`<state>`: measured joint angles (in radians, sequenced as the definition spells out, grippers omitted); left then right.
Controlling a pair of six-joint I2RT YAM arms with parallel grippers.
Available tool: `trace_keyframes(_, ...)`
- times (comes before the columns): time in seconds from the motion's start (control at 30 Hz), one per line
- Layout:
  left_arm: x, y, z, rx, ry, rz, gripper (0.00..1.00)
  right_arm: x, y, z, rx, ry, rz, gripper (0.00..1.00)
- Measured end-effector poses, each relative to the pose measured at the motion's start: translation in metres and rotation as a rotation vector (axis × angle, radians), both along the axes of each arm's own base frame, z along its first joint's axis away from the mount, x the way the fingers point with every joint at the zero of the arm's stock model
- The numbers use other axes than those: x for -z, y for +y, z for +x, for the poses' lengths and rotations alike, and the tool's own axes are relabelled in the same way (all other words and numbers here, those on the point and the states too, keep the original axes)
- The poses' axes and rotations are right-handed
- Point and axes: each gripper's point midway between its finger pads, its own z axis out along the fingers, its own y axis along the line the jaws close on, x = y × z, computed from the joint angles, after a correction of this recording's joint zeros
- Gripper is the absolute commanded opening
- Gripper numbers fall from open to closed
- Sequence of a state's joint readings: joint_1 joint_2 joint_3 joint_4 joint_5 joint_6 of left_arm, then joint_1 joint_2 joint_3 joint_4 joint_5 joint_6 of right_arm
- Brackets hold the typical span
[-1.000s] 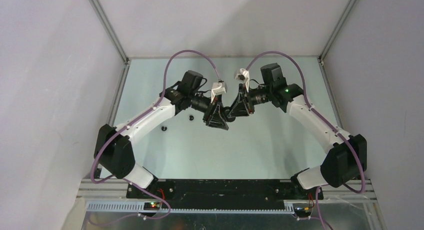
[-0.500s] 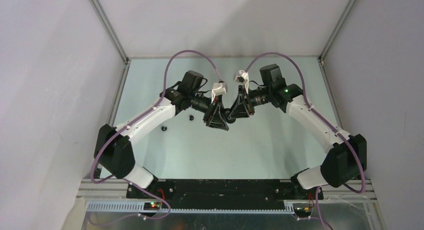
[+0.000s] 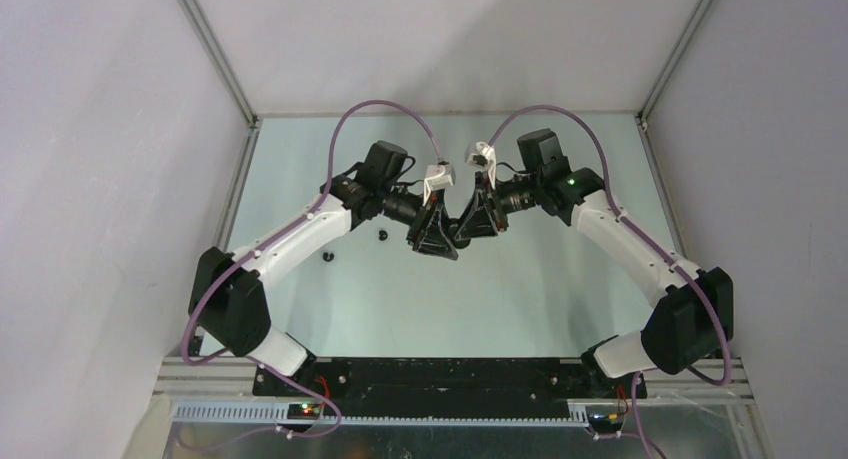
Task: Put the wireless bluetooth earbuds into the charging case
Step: Pick up the charging case at the center of the board.
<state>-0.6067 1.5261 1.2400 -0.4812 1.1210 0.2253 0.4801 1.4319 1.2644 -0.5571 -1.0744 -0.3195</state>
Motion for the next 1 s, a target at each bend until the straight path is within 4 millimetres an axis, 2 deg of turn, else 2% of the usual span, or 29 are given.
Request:
trace_keyframes(0.17,0.0001,0.0000,0.0000,-0.003,0.006,0.002,0.55,0.0000,0.0008,-0.0010,-0.004,0.000,0.000,0.11)
trace_keyframes(0.33,0.0004,-0.0002,0.0001,-0.007,0.016,0.006,0.45,0.0003,0.0021,-0.0027,-0.012,-0.006,0.000,0.11)
trace_keyframes(0.43,0.0018,-0.0007,0.0011,-0.013,0.020,0.011,0.43,0.0006,0.0030,-0.0041,-0.018,-0.008,-0.001,0.11)
trace_keyframes(0.57,0.0020,-0.0009,0.0014,-0.016,0.025,0.016,0.31,0.0013,0.0028,-0.0037,-0.016,-0.011,-0.004,0.12)
trace_keyframes(0.63,0.0026,-0.0007,0.0019,-0.020,0.024,0.020,0.21,0.0018,0.0024,-0.0032,-0.012,-0.009,-0.007,0.12)
trace_keyframes(0.83,0.0033,-0.0008,0.0025,-0.024,0.023,0.024,0.12,0.0022,0.0021,-0.0029,-0.008,-0.007,-0.010,0.18)
trace_keyframes(1.0,0.0033,-0.0008,0.0025,-0.024,0.023,0.023,0.10,0.0021,0.0021,-0.0029,-0.009,-0.006,-0.010,0.33)
